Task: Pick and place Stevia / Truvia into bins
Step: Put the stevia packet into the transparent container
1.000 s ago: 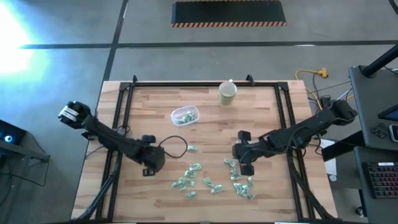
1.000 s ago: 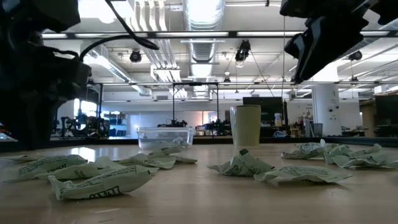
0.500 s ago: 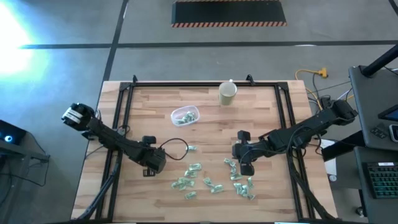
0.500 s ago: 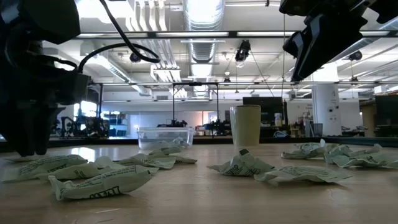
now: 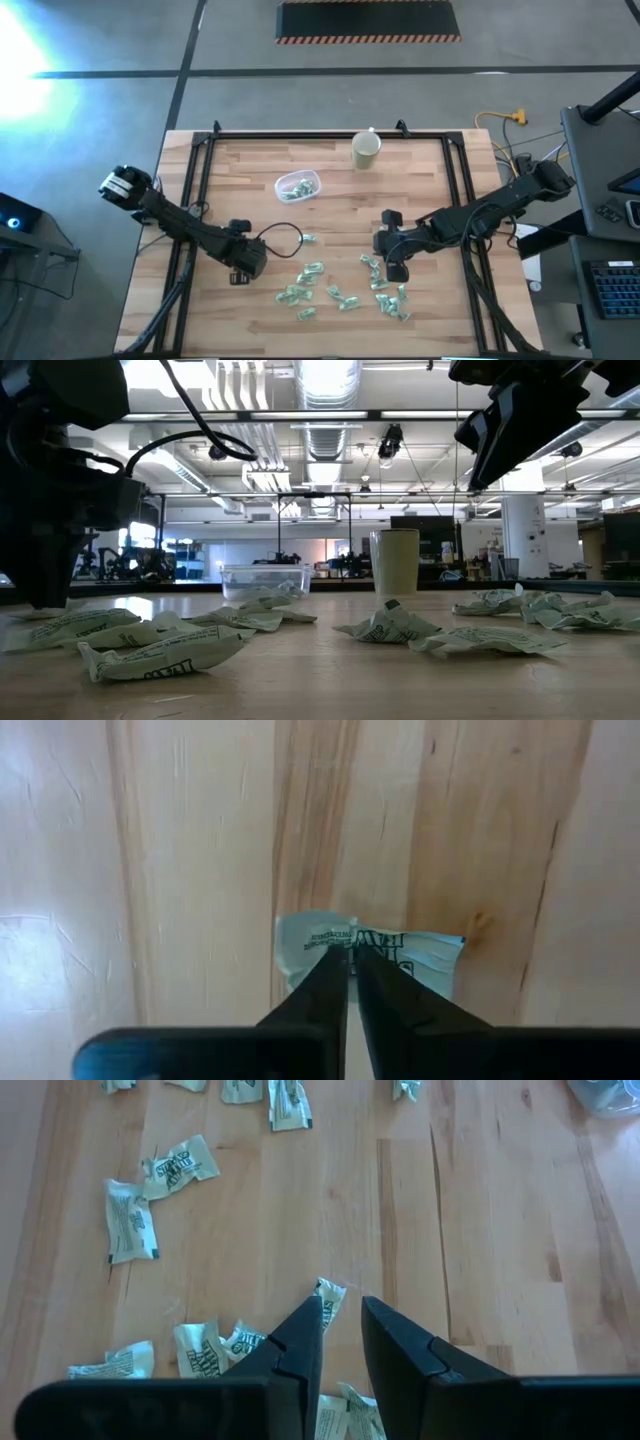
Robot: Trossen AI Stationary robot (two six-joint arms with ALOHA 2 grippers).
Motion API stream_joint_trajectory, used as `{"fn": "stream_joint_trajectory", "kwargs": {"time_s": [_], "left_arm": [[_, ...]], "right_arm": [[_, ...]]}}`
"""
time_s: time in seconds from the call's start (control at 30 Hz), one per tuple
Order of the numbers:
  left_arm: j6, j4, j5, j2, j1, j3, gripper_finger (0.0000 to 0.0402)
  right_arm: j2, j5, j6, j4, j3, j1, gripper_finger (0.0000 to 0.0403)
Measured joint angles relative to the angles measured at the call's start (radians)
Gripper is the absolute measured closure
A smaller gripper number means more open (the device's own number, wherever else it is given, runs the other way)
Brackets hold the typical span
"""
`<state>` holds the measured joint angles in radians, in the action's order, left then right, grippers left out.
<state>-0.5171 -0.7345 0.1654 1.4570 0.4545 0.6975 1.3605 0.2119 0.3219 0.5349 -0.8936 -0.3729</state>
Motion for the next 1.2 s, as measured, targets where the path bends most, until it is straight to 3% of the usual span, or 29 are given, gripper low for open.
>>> {"fn": "stream_joint_trajectory", "kwargs": {"time_s": [0.37, 0.7, 1.03, 1.2], "left_arm": [[0.038, -0.016, 0.062, -0.014, -0.001, 0.023, 0.0401], [0.160, -0.014, 0.331, -0.059, -0.008, 0.073, 0.0401], [0.131, -0.016, 0.207, -0.064, -0.023, 0.074, 0.0400], [0.131, -0.017, 0.207, -0.066, -0.026, 0.061, 0.0358]], "right_arm": [[0.000, 0.000, 0.000, -0.003, 0.000, 0.000, 0.0342], [0.001, 0.000, -0.005, -0.016, 0.000, 0.000, 0.0342], [0.001, -0.001, -0.012, -0.022, 0.000, 0.000, 0.0344], [0.001, 0.000, -0.012, -0.040, 0.008, 0.000, 0.0344]]}}
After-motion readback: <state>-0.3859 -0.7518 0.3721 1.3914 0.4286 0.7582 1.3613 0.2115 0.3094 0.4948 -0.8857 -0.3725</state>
